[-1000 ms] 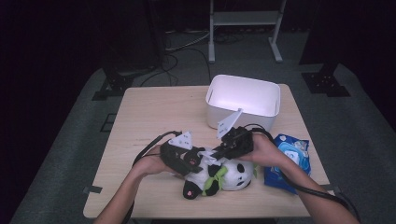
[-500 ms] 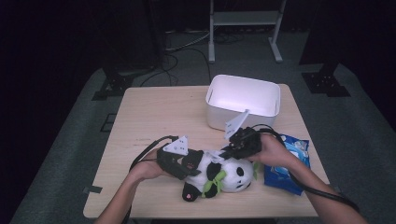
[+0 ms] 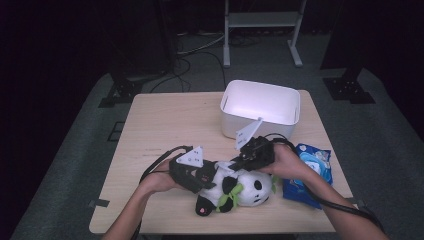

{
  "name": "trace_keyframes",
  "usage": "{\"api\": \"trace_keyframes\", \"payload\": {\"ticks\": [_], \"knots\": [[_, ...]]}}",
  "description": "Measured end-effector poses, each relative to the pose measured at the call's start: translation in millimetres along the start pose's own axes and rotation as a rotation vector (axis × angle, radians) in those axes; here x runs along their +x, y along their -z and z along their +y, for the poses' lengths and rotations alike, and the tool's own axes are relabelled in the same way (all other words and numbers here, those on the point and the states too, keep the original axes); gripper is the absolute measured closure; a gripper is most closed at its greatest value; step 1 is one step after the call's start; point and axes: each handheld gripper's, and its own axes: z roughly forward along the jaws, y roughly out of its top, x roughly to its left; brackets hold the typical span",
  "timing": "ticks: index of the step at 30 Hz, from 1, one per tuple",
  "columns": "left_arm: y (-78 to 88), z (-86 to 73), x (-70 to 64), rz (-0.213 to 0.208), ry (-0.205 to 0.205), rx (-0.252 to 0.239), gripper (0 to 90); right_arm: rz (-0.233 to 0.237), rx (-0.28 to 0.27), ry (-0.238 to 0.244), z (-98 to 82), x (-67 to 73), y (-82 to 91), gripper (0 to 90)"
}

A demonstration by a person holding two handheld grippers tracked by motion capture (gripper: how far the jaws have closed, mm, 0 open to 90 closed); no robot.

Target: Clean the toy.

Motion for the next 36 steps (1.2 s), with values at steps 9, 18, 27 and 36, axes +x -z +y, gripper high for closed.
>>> {"api": "trace_keyframes", "payload": {"ticks": [9, 18, 27, 36], "knots": [[1.3, -6.5, -0.1, 0.000, 0.014, -0.025, 30.9, 0.012, -0.011, 0.026, 21.1, 4.6, -16.8, 81.0], [1.0, -7.9, -0.1, 0.008, 0.027, -0.022, 31.6, -0.025, 0.021, -0.056, -21.8, -3.6, 16.1, 81.0], [1.6, -8.4, -0.2, 0.007, 0.023, -0.018, 31.6, -0.067, 0.033, -0.134, -60.8, -8.3, 44.4, 80.9], [1.0, -3.7, -0.2, 0.006, 0.016, 0.009, 31.1, -0.048, -0.017, -0.163, -76.8, -8.2, 42.1, 80.8]]}}
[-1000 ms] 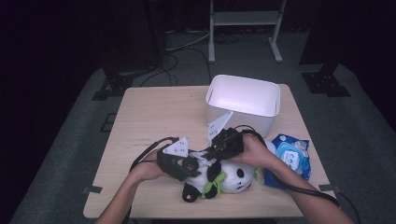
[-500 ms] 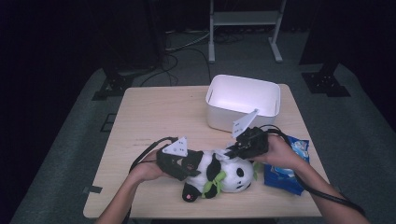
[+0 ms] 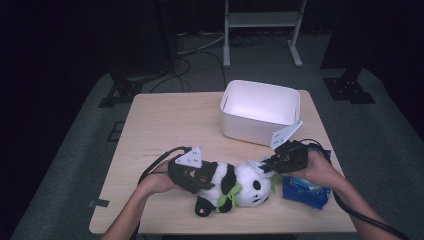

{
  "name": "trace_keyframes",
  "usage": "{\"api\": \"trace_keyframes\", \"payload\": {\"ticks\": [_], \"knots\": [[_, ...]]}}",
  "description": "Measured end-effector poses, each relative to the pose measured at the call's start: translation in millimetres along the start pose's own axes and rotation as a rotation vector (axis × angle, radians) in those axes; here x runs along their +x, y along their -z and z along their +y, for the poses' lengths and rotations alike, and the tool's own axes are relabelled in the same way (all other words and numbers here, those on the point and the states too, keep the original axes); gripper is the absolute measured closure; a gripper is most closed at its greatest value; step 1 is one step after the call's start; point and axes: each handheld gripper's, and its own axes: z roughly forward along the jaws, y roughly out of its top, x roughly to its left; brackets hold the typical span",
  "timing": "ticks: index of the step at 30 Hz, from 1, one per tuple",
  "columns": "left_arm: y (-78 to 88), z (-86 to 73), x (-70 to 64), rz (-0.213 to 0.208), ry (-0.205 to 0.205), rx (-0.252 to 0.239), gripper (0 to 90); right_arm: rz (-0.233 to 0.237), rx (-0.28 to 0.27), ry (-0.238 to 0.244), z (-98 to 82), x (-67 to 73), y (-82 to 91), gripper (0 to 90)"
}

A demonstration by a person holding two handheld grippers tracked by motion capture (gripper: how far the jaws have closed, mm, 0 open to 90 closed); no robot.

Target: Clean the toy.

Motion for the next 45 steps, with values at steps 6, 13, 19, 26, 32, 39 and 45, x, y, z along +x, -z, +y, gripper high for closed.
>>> {"api": "trace_keyframes", "payload": {"ticks": [6, 13, 19, 26, 32, 39, 45], "knots": [[-0.1, 6.1, 0.7, -0.001, 0.005, 0.037, 27.9, -0.003, -0.010, 0.006, 5.1, 1.2, -4.8, 80.8], [-0.1, 17.5, 1.2, 0.003, 0.003, 0.103, 21.8, 0.004, -0.029, 0.025, 14.3, 3.6, -8.8, 81.0], [-1.3, 23.8, 2.7, -0.003, -0.007, 0.144, 22.1, 0.019, -0.051, 0.040, 28.5, 8.5, -15.3, 80.9], [-2.0, 25.3, 3.2, -0.003, -0.006, 0.133, 22.1, 0.058, -0.035, 0.142, 71.2, 26.7, -44.8, 80.8], [-0.7, 19.2, 3.2, -0.008, 0.002, 0.105, 22.8, 0.064, -0.027, 0.178, 96.1, 36.7, -58.6, 80.8], [3.8, 10.1, 4.8, 0.005, 0.018, 0.088, 27.0, 0.054, 0.021, 0.171, 87.5, 28.8, -49.8, 80.8], [1.1, 13.4, 4.1, 0.005, 0.011, 0.096, 27.0, -0.002, 0.005, 0.075, 48.1, 11.4, -18.7, 80.7]]}}
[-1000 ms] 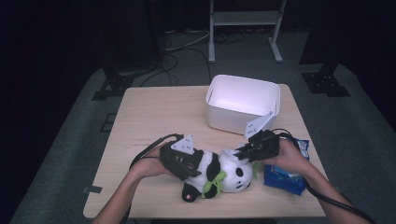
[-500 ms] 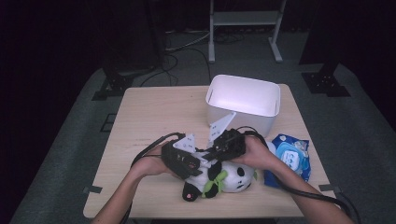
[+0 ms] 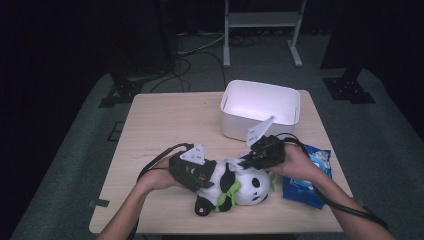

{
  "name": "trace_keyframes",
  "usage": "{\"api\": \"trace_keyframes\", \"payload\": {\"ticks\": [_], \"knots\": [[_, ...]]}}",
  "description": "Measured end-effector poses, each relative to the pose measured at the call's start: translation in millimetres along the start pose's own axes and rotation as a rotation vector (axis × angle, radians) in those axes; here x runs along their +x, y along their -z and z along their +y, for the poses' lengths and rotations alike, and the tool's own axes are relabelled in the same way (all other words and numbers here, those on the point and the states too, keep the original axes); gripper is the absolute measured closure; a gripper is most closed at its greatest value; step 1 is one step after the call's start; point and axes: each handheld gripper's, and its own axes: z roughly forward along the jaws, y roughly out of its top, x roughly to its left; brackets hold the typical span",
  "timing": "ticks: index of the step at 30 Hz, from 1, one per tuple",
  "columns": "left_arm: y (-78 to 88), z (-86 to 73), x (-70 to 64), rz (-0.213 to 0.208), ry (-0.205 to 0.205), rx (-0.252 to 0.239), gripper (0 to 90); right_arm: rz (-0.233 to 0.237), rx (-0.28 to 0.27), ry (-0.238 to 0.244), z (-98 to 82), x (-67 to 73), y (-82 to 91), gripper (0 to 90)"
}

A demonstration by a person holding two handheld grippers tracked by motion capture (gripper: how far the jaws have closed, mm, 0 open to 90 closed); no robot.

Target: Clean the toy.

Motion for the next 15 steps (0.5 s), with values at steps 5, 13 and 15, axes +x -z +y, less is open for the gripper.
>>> {"api": "trace_keyframes", "payload": {"ticks": [5, 13, 15], "knots": [[0.1, 3.8, 1.0, -0.003, 0.001, 0.030, 27.0, -0.022, -0.026, -0.068, -33.1, -7.8, 17.8, 80.7], [1.5, 22.4, 1.2, -0.033, -0.012, 0.107, 19.8, -0.008, -0.089, -0.140, -64.7, -10.1, 21.8, 80.5], [5.6, 27.8, 1.0, -0.042, -0.028, 0.132, 18.7, -0.003, -0.097, -0.129, -63.3, -9.1, 18.8, 80.5]]}}
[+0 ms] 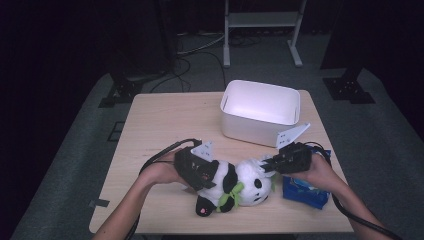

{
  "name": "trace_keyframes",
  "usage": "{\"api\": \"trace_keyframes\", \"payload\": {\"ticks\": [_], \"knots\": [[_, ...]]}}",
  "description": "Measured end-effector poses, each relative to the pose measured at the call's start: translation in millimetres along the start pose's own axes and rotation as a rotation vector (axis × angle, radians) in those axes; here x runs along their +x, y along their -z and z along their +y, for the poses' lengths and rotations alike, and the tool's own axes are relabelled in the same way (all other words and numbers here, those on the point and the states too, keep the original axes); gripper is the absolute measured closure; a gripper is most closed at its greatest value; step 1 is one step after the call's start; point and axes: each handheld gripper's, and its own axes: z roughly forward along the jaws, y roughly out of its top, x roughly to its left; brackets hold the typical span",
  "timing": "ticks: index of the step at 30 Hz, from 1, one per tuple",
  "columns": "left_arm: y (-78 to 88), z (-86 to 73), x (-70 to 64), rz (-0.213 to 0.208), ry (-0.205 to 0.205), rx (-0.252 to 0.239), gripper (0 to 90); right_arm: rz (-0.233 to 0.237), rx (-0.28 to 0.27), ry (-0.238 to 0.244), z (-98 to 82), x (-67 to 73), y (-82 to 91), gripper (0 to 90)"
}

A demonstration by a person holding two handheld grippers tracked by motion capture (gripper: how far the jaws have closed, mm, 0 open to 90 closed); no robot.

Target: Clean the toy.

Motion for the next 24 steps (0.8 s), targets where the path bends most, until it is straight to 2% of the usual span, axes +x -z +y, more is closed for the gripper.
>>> {"api": "trace_keyframes", "payload": {"ticks": [2, 4, 6, 9, 10, 12, 15, 24], "knots": [[2.7, 1.2, 0.2, -0.003, 0.001, -0.009, 18.3, 0.001, -0.002, -0.003, 0.6, 0.8, -1.3, 80.5], [11.3, 5.4, 0.3, -0.021, 0.004, -0.057, 18.2, 0.003, -0.005, 0.006, 1.6, 1.0, -2.9, 80.6], [14.8, 12.1, -0.6, -0.016, -0.001, -0.069, 17.0, 0.007, -0.009, 0.005, 2.4, 1.7, -3.8, 80.6], [10.6, 28.0, -2.6, -0.034, -0.031, -0.032, 16.8, 0.006, -0.011, 0.009, 2.9, 2.2, -4.4, 80.6], [3.7, 39.3, -2.7, -0.053, -0.042, -0.011, 14.0, 0.006, -0.011, 0.008, 3.0, 3.4, -4.6, 80.6], [-0.1, 44.6, -2.3, -0.057, -0.050, -0.005, 13.2, 0.008, -0.012, 0.011, 2.8, 4.0, -5.1, 80.6], [-13.4, 58.2, -0.7, -0.091, -0.053, 0.025, 13.2, 0.010, -0.013, 0.013, 3.1, 4.2, -5.6, 80.7], [-43.7, 82.9, 10.1, -0.163, -0.010, 0.118, 10.9, 0.022, -0.011, 0.041, 6.8, 6.3, -10.7, 80.7]]}}
